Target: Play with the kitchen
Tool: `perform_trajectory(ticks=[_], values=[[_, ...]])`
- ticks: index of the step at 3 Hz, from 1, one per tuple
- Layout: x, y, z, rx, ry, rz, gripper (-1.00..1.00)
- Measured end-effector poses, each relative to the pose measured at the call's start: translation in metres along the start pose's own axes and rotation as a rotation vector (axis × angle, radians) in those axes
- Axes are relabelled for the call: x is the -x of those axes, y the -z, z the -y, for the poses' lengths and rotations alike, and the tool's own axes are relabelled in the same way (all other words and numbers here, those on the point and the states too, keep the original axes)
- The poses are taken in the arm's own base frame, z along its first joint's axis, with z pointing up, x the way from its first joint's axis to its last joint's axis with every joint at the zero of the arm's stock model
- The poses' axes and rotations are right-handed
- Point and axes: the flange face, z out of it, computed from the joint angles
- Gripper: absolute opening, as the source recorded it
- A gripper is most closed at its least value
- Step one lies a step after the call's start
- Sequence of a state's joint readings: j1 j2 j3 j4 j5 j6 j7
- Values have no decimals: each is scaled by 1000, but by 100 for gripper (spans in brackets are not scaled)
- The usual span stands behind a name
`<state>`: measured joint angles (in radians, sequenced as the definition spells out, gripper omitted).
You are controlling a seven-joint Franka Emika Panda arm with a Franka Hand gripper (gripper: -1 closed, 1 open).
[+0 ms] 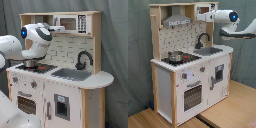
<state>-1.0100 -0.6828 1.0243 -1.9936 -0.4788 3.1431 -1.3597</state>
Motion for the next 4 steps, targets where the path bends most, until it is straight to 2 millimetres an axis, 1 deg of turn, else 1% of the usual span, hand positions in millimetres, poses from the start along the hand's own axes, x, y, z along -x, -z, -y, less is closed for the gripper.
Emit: perform_trajectory(ticks=[1, 2, 3, 4], values=[[0, 0, 0, 0, 0, 0, -100], [3, 3, -8, 25, -19, -3, -100], [3, 3, -8, 25, -19, -3, 100], [-7, -2, -7, 20, -36, -29, 100]])
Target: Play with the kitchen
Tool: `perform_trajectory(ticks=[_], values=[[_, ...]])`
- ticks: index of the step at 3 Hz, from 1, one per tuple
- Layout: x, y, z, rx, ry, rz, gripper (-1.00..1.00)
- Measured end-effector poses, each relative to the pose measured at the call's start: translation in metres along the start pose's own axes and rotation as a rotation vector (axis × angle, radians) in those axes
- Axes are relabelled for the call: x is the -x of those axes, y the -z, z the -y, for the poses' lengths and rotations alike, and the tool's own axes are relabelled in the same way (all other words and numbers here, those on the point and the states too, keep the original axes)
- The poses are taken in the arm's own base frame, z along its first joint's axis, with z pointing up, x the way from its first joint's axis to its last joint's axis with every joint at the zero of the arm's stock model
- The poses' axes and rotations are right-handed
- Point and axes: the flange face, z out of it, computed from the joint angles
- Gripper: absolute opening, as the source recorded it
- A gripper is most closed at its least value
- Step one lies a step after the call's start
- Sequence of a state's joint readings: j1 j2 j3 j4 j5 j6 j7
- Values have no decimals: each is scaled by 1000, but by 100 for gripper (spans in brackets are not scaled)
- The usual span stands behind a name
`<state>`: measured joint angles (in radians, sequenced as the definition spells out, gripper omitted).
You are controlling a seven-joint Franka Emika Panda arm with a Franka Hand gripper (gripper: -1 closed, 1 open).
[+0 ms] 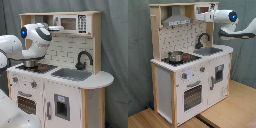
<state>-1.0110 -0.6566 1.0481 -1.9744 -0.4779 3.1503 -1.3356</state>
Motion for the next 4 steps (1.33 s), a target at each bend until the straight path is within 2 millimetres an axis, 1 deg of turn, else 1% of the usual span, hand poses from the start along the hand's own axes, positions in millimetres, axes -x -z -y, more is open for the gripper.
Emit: perform_trajectory(ticks=[1, 2, 3, 4], values=[[0, 0, 0, 0, 0, 0, -100], [-2, 0, -2, 4, 3, -2, -100], [-2, 0, -3, 4, 3, -3, 100], [-3, -6, -4, 6, 1, -7, 100]])
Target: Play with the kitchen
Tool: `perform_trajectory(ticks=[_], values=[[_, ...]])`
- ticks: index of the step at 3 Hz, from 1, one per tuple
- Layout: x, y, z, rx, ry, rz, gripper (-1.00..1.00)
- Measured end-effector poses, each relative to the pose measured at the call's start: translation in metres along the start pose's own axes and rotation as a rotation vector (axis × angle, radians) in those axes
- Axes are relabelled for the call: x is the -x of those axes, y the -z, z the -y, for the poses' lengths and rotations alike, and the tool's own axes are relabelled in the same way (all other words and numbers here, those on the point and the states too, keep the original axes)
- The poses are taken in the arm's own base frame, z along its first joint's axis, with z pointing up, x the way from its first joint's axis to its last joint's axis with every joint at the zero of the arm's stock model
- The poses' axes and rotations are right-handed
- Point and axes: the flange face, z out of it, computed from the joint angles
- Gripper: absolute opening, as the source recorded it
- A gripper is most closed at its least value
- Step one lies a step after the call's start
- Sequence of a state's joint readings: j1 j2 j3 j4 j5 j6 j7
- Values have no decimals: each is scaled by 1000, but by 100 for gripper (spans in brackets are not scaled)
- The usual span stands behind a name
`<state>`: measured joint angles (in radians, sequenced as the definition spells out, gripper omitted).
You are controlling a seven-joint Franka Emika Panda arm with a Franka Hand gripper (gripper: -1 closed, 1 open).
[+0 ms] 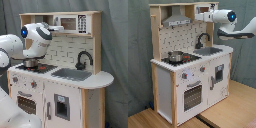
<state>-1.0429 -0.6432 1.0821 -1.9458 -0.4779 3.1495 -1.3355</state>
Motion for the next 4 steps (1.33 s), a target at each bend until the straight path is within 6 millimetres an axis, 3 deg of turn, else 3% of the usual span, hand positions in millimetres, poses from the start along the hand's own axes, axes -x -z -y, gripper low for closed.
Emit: perform_trajectory(ticks=[1, 2, 4], values=[[-1, -8, -5, 9, -3, -6, 100], [-1, -8, -5, 9, -3, -6, -100], [5, 35, -1, 30, -28, -28, -100]])
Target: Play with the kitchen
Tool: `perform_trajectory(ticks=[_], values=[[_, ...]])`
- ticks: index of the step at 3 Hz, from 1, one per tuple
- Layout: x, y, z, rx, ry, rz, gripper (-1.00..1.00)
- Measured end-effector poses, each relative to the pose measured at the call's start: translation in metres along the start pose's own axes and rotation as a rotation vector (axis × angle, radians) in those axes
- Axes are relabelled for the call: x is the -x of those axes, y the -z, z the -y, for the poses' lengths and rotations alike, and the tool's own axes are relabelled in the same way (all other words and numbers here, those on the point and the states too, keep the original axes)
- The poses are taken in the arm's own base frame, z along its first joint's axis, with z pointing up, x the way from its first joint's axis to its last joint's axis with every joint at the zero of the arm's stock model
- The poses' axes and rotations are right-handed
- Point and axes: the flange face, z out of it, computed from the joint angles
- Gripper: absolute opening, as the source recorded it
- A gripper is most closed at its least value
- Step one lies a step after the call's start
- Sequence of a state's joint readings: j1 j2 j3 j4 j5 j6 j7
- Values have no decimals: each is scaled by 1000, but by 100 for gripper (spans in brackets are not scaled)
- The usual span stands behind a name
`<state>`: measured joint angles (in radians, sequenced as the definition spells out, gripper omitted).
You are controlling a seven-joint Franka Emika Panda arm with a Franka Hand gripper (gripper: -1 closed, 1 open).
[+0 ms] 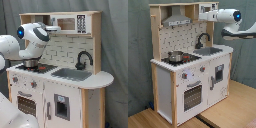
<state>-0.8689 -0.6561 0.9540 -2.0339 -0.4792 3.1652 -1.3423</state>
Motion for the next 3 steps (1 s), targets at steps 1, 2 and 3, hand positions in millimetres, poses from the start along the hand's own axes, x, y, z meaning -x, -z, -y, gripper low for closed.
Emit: perform_trajectory(ticks=[1, 2, 3], values=[[4, 14, 5, 5, -9, -3, -100], [8, 29, 10, 8, -18, -2, -100], [10, 33, 11, 17, -15, 4, -100]])
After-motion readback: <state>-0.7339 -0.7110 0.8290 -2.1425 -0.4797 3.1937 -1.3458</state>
